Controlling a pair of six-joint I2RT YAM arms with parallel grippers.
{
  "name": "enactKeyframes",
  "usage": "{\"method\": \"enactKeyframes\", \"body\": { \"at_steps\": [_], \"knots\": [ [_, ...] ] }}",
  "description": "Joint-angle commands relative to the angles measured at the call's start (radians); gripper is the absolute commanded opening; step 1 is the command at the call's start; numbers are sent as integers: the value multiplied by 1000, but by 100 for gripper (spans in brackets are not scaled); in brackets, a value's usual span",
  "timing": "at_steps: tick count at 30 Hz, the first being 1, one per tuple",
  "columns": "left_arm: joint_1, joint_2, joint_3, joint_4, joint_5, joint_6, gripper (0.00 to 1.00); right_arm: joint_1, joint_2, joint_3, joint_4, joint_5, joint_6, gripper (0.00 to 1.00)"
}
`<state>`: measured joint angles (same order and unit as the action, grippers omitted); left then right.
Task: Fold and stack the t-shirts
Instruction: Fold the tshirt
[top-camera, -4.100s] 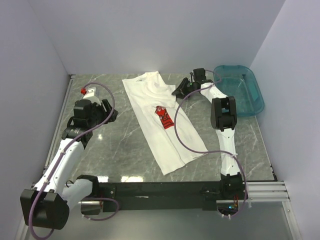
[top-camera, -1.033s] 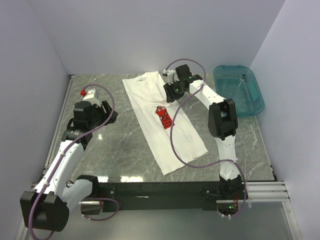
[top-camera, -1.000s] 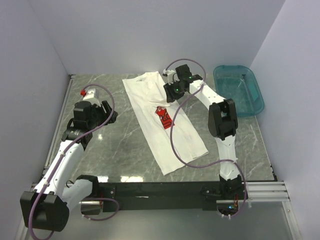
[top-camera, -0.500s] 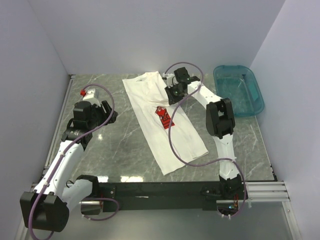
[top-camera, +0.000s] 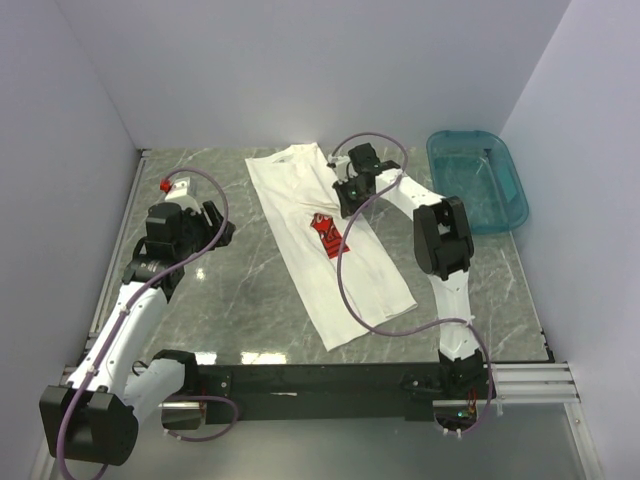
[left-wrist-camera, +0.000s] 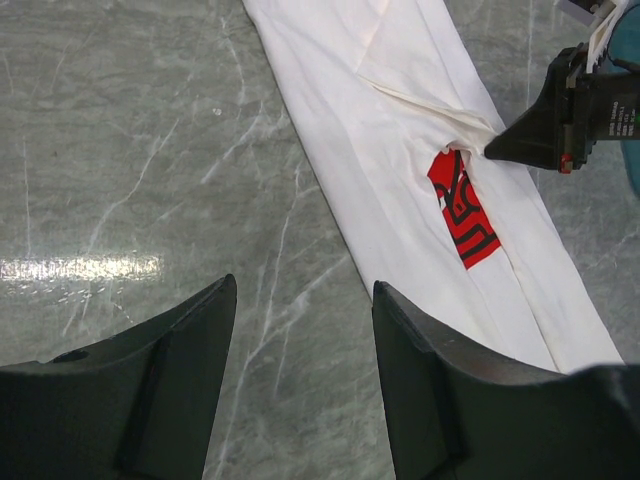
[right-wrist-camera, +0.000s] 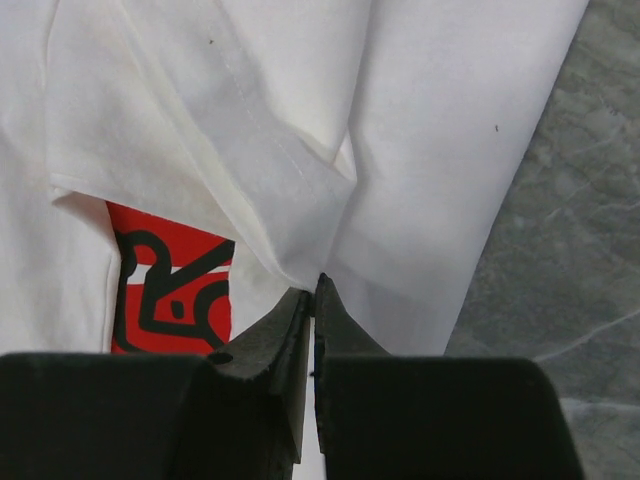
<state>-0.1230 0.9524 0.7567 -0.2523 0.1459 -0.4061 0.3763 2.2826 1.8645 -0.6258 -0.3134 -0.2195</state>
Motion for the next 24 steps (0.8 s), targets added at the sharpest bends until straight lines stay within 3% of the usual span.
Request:
{"method": "enactKeyframes", "body": {
  "at_steps": [1,10,14,17,21,24],
  "knots": [
    [-1,-27,-2,35,20,0,63,-5,-101,-42,54,34,51,1],
    [-1,-30,-3,33,17,3,63,-5,-155,-126,86,122,26,15],
    [-1,-30,-2,33,18,3,63,-7,-205,-159,55,73,-36,30],
    [-1,-32,-2,33,18,3,63,-10,-251,-183,52,10,-58,34],
    [-1,-27,-2,39,26,0,63,-16,-203,-57,28,-59,9,27],
    [0,-29,0,35,21,0,63,-14,-74,69,-37,-154,100,12]
  ]
}}
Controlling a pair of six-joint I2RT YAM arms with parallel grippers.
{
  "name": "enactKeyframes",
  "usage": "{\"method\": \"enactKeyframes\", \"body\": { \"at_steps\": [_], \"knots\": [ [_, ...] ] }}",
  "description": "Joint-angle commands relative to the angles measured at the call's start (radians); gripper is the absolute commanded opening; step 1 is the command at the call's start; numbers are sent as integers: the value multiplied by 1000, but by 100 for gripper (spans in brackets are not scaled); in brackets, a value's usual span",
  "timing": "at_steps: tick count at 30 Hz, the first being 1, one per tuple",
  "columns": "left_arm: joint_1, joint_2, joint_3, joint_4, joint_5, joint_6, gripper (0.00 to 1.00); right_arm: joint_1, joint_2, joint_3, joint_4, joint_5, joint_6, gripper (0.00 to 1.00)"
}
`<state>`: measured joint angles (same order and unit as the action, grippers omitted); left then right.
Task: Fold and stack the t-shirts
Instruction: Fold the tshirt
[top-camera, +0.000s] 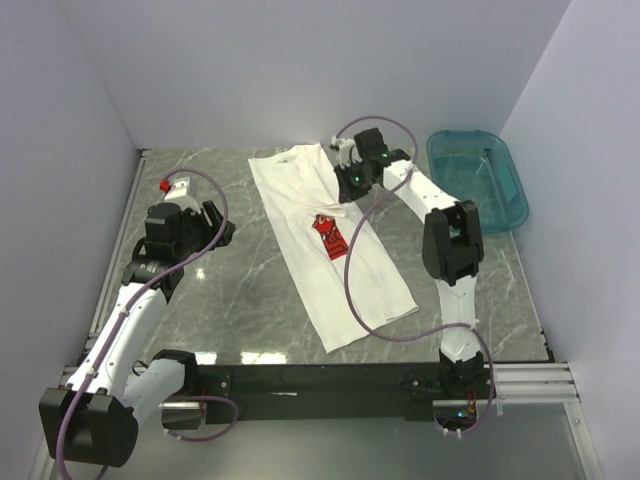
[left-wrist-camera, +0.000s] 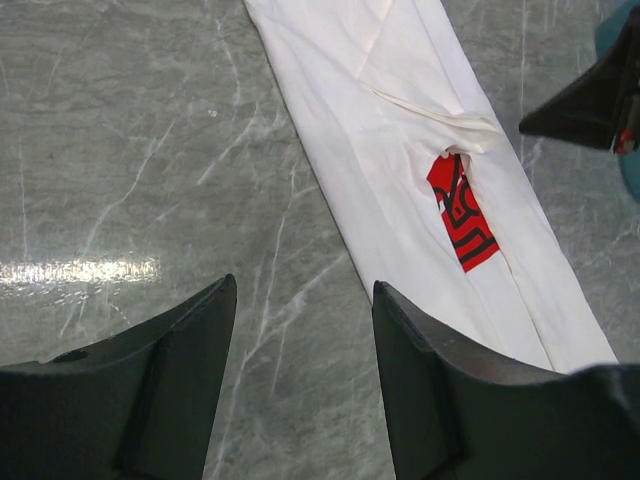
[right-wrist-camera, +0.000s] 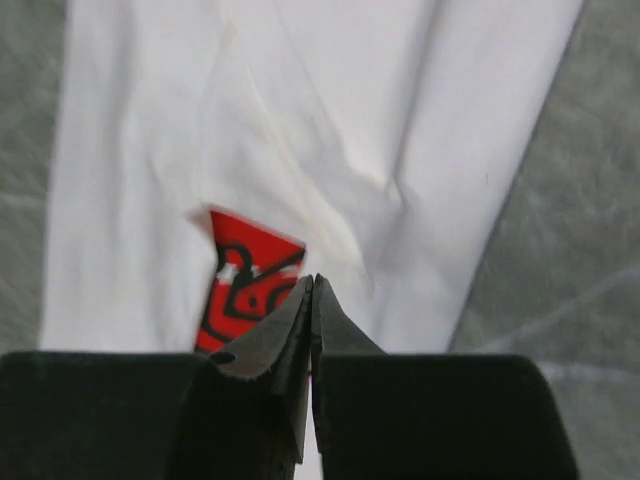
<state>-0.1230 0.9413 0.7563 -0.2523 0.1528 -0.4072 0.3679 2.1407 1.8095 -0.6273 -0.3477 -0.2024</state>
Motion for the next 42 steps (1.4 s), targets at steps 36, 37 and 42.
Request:
{"method": "enactKeyframes", "body": {
  "at_steps": [36,37,42],
  "knots": [
    [-1,-10,-3,44,36,-1,63,-47,190,179,-15,-97,265,0],
    [0,-6,0,45,39,1,63,-50,171,172,1,-108,264,0],
    [0,1,0,47,45,4,63,-64,119,155,11,-126,262,0]
  ]
}}
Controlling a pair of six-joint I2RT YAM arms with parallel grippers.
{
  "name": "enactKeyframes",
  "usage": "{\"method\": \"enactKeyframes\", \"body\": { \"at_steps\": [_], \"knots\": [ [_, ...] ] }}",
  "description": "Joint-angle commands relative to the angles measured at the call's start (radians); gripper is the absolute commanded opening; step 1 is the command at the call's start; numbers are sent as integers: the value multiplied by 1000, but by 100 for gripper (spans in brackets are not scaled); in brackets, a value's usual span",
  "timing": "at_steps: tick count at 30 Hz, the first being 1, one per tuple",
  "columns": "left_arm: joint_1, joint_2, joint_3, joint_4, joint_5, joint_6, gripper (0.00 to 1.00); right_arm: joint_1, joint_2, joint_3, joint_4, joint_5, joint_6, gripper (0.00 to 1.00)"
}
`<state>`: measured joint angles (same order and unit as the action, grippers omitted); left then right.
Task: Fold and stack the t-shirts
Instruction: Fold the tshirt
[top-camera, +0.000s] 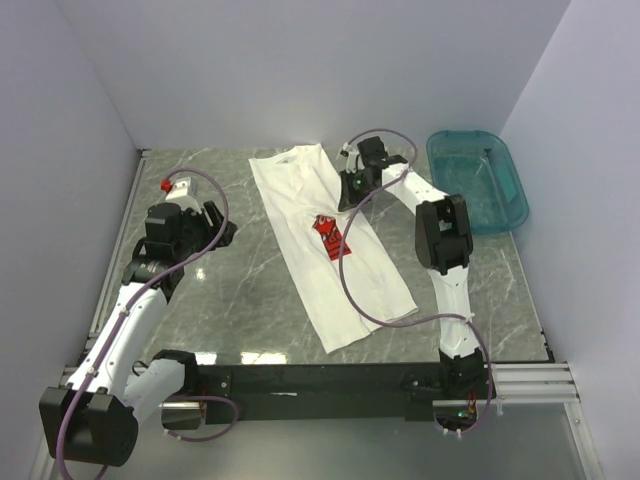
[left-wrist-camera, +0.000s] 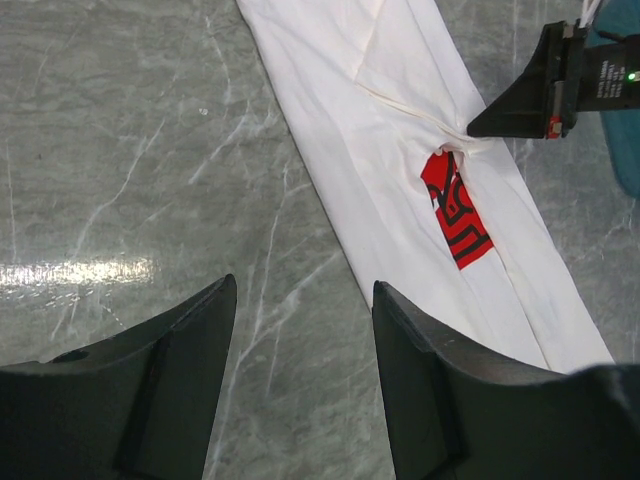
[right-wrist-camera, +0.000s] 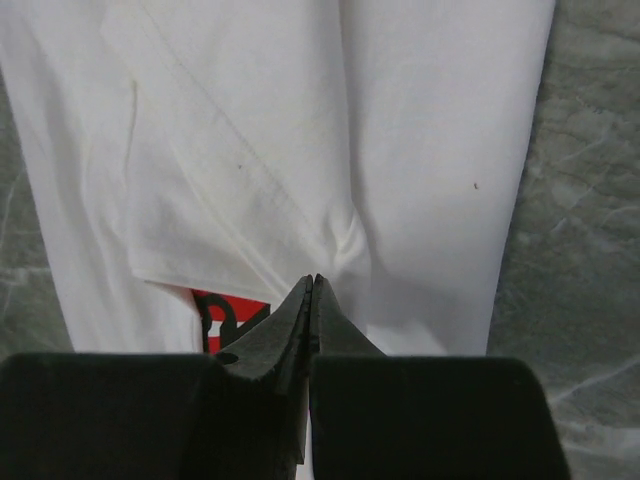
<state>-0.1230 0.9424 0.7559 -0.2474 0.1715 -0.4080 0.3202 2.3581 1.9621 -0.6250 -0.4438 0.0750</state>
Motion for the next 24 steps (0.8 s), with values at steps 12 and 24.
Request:
{"method": "enactKeyframes", "body": {
  "at_steps": [12,24],
  "knots": [
    [0,7,2,39,40,6,63,-32,-88,-6,-12,-26,-24,0],
    [0,19,6,48,63,3,63,-33,-52,-38,-48,-16,-64,0]
  ]
}}
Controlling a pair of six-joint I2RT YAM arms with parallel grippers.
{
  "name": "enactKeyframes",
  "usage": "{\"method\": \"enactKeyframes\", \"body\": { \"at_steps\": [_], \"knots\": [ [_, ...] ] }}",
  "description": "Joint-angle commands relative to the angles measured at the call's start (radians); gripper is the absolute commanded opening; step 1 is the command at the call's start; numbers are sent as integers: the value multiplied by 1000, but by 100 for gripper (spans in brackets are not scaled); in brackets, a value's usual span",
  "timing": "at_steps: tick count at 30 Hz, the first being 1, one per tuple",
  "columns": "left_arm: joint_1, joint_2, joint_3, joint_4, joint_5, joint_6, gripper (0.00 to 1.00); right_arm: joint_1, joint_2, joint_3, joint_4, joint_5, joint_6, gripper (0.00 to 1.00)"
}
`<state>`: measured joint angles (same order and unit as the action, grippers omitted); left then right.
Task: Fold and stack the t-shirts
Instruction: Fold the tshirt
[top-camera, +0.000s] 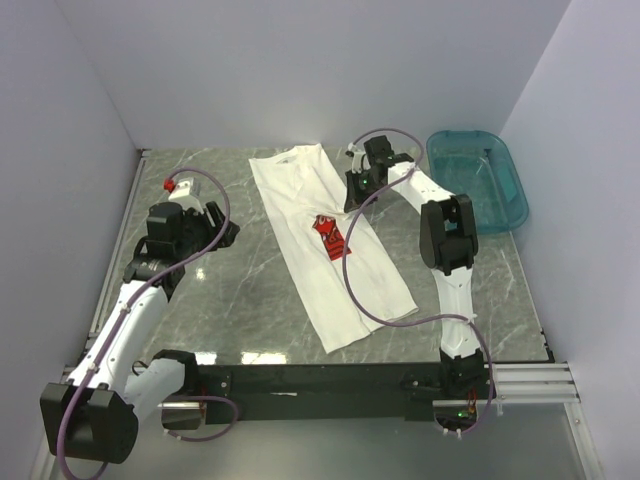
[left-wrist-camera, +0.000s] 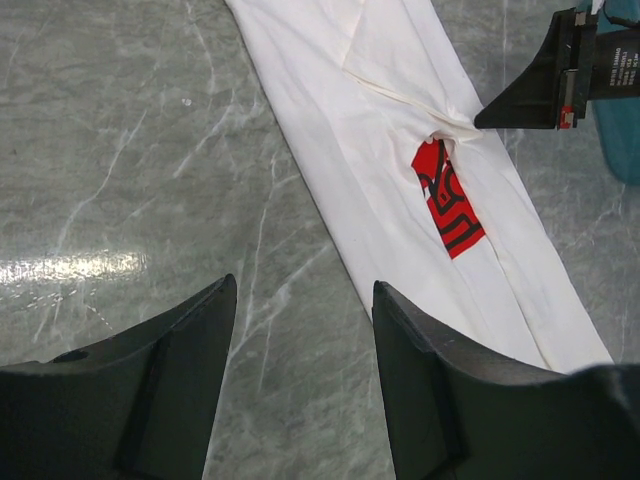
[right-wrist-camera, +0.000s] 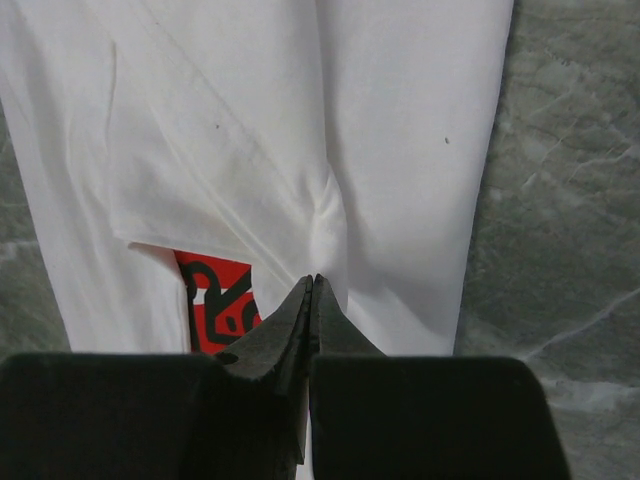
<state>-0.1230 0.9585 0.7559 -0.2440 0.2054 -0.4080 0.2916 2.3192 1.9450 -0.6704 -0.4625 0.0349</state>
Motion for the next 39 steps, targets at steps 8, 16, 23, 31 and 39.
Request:
{"method": "enactKeyframes", "body": {
  "at_steps": [8,16,23,31,39],
  "knots": [
    [0,16,26,63,112,-6,63,-6,-35,-54,-18,4,-26,0],
    [-6,40,74,109,363,15,63,-9,-75,-29,-15,-11,-66,0],
    [-228,-10,73,162,421,233,76,-51,-315,-41,-38,-134,-249,2],
    [-647,-24,-32,215,128,391,77,-112,-955,-630,168,-283,-734,48],
    [-1077,224,29,115,-249,331,64,-279,-994,-726,-493,-455,-1479,92]
  ]
}}
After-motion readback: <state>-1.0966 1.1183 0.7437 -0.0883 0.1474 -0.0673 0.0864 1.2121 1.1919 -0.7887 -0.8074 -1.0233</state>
